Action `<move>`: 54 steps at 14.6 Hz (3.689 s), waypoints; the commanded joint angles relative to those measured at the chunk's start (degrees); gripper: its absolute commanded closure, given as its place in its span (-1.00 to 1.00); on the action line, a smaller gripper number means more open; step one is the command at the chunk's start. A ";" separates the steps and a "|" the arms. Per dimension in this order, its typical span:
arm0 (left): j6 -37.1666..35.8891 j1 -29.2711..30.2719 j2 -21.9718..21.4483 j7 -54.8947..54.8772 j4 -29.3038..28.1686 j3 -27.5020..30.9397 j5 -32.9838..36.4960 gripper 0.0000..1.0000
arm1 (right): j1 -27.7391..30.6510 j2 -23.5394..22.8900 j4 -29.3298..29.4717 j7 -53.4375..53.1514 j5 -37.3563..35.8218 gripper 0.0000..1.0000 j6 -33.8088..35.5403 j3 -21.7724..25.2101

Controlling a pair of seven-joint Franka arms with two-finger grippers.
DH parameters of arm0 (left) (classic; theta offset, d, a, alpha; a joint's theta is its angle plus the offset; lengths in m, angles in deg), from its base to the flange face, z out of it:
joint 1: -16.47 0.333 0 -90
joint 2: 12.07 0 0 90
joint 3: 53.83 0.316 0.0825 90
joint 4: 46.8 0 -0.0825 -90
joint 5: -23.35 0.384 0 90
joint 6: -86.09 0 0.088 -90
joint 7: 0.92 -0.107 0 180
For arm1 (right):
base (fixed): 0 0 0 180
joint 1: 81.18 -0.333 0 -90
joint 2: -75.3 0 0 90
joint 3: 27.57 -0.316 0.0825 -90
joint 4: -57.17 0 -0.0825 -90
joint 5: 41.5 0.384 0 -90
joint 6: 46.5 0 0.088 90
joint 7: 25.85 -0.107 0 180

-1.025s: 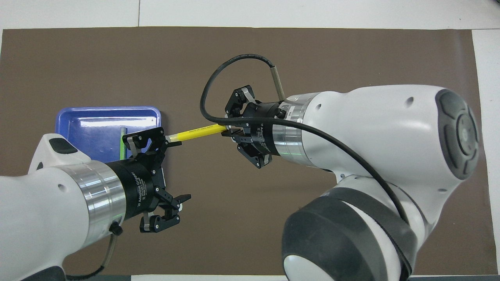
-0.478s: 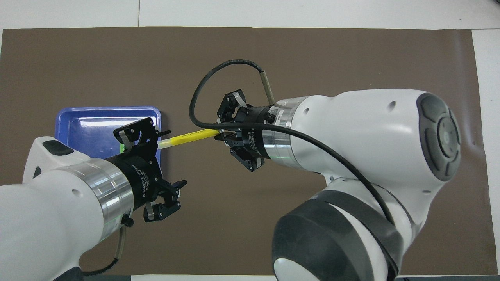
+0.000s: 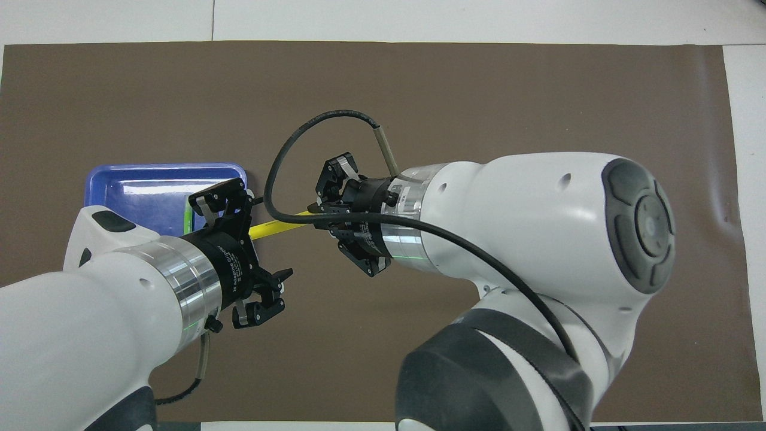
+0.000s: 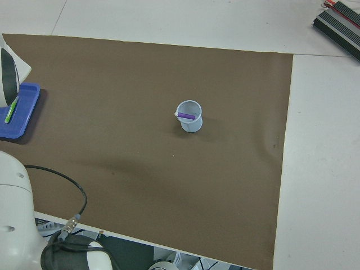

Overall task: Right arm passes pens to left for tray arrangement
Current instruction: 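Pass the yellow pen from the right gripper to the left gripper, then lower the yellow pen into the tray while the right gripper withdraws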

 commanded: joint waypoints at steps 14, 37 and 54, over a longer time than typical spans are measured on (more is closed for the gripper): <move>-0.95 0.81 -0.57 0.75 1.07 -0.45 2.93 0.00 | 0.55 -0.23 0.20 0.02 -0.86 1.00 -0.49 -0.59; -0.60 6.68 -0.57 -8.53 0.46 -0.18 2.93 1.00 | 2.40 1.96 -5.23 25.01 -10.09 -1.00 6.97 7.39; -5.98 17.60 16.72 -105.39 -6.66 10.19 5.26 1.00 | 3.54 3.37 -27.12 69.80 -58.41 -1.00 2.16 17.86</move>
